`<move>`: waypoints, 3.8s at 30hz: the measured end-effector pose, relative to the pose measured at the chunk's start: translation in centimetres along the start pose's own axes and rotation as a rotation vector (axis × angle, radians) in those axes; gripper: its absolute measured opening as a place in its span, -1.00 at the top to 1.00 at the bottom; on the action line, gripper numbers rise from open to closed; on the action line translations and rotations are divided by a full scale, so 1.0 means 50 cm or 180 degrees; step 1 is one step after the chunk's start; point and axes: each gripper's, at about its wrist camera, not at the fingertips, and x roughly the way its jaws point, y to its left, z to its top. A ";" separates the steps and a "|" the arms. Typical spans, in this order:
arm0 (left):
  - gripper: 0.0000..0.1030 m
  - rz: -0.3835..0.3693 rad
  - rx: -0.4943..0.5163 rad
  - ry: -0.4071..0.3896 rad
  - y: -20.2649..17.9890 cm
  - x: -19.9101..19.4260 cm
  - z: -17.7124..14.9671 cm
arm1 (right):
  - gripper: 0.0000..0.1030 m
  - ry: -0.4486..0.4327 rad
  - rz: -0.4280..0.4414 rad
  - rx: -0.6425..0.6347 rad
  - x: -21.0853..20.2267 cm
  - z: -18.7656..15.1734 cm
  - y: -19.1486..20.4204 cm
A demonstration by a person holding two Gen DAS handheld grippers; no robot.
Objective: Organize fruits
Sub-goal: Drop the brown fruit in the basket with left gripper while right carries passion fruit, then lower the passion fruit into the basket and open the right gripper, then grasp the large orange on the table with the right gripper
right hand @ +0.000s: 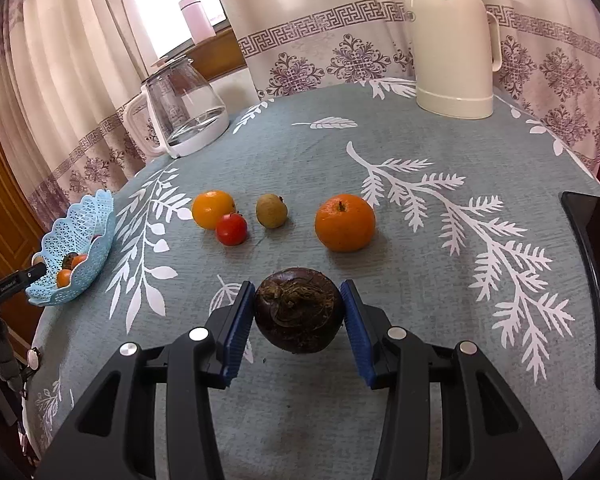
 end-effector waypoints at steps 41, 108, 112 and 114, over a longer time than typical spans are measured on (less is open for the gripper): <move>-0.20 0.0222 -0.0535 -0.0430 0.157 -0.073 -0.003 | 0.13 0.0340 0.1269 -0.1089 0.060 0.036 0.499; -0.64 -0.0251 0.0022 -0.0421 -0.058 -0.107 0.002 | 0.12 0.0122 0.0006 0.0455 0.008 0.029 0.003; -0.64 -0.0283 0.0075 -0.0419 -0.081 -0.109 0.001 | 0.12 0.0101 -0.0126 0.0467 0.020 0.051 -0.031; -0.64 -0.0294 0.0114 -0.0414 -0.095 -0.109 0.001 | 0.12 0.0112 -0.0157 0.0478 0.030 0.058 -0.040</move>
